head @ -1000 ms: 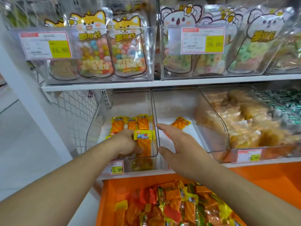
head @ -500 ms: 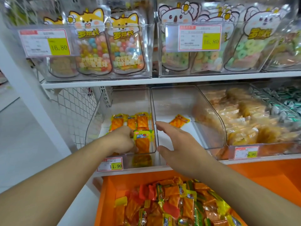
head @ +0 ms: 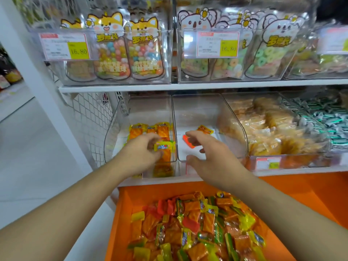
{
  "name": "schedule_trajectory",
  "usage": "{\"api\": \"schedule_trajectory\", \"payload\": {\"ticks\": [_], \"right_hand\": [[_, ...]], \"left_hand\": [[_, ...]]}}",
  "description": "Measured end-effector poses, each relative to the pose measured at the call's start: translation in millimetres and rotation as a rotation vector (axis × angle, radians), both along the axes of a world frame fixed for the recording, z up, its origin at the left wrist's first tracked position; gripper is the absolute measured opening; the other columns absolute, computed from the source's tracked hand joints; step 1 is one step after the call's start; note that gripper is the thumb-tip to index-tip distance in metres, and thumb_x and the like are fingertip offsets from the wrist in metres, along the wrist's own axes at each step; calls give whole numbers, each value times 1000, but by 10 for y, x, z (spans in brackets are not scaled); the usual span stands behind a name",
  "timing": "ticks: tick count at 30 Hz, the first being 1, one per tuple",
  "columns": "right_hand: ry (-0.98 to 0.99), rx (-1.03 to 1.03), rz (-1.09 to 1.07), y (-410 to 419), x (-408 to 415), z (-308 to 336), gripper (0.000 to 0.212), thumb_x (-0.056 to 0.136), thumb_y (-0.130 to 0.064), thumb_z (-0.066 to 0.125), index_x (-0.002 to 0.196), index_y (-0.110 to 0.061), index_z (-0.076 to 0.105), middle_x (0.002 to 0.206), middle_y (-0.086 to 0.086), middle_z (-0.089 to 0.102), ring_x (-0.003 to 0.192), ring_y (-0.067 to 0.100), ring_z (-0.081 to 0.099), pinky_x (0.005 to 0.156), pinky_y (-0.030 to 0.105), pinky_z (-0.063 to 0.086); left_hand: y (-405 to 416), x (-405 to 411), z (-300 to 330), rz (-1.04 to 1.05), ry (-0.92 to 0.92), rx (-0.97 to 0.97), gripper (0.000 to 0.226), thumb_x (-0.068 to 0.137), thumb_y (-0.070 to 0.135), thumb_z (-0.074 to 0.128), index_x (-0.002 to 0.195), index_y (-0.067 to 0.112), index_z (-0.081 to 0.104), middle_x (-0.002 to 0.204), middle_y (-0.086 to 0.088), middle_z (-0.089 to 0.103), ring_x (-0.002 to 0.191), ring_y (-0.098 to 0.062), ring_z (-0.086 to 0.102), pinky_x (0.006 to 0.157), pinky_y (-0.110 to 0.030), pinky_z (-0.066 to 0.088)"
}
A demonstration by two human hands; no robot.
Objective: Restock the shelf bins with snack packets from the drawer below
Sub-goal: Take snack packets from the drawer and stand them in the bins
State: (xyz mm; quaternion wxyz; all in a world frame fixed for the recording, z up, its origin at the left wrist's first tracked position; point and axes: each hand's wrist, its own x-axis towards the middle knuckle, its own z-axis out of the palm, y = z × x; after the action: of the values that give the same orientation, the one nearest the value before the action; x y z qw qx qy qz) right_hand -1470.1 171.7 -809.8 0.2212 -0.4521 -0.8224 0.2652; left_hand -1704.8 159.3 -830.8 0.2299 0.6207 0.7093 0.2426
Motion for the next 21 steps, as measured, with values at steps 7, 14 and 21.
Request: {"api": "schedule_trajectory", "payload": {"ticks": [7, 14, 21], "right_hand": [[-2, -44, 8, -336, 512, -169, 11, 98, -16, 64, 102, -26, 63, 93, -11, 67, 86, 7, 64, 71, 18, 50], [-485, -288, -29, -354, 1012, -1345, 13, 90, -21, 63, 102, -23, 58, 90, 0, 66, 92, 29, 67, 70, 34, 51], [-612, -444, -217, -49, 1301, -2304, 57, 89, -30, 66, 141, -16, 47, 133, 14, 58, 114, 36, 62, 84, 39, 55]], "left_hand": [[-841, 688, -222, -26, -311, 255, 22, 93, 14, 70, 109, 28, 69, 97, 13, 68, 90, -4, 65, 73, -14, 52], [-1202, 1010, -1523, -92, -203, -206, 30, 91, 14, 70, 105, 39, 60, 97, 18, 66, 90, 1, 64, 83, -25, 56], [-1102, 790, -2540, -119, 51, -419, 52, 96, 16, 60, 145, 34, 50, 146, 5, 53, 137, -18, 49, 114, -31, 42]]}}
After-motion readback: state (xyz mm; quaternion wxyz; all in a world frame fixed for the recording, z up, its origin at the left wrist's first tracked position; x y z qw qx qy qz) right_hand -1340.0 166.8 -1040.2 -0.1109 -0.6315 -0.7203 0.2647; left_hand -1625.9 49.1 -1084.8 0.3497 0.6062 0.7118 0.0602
